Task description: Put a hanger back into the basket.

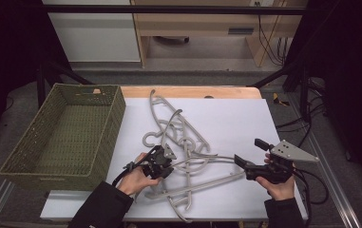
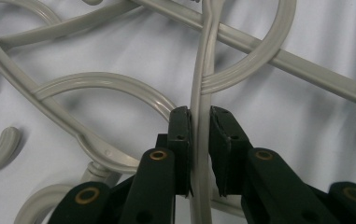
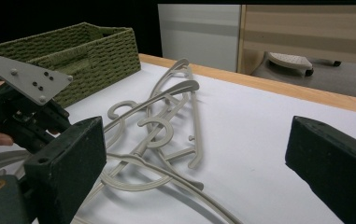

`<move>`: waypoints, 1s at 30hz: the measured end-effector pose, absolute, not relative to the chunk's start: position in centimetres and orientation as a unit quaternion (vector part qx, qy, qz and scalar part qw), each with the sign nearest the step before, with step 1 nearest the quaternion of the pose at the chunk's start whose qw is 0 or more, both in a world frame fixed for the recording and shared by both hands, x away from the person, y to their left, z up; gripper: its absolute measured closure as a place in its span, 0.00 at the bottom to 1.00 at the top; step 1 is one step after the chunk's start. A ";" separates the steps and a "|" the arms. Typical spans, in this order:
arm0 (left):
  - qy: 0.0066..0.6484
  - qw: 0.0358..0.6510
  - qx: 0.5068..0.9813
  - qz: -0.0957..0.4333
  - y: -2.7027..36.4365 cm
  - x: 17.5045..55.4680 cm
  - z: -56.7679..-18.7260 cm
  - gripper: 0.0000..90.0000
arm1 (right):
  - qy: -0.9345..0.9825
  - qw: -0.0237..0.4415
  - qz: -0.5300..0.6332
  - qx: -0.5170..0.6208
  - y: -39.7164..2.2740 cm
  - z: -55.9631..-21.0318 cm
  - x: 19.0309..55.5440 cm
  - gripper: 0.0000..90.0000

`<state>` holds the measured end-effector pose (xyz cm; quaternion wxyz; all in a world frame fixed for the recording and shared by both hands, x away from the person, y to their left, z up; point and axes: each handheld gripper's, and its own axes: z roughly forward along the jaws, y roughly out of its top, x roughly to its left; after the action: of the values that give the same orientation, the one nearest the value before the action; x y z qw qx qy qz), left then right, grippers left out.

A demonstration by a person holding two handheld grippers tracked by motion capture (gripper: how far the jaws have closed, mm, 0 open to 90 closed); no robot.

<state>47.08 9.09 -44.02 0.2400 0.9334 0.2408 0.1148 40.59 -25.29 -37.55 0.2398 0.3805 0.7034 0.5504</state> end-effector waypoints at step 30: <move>0.233 0.234 0.937 0.118 7.9 45.8 -44.5 0.84 | 0.706 0.234 0.550 0.380 -25.2 -37.6 40.6 0.06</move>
<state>45.83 7.85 -44.53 0.2337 0.9367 0.2327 0.1176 40.61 -25.18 -37.60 0.2336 0.3802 0.7062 0.5497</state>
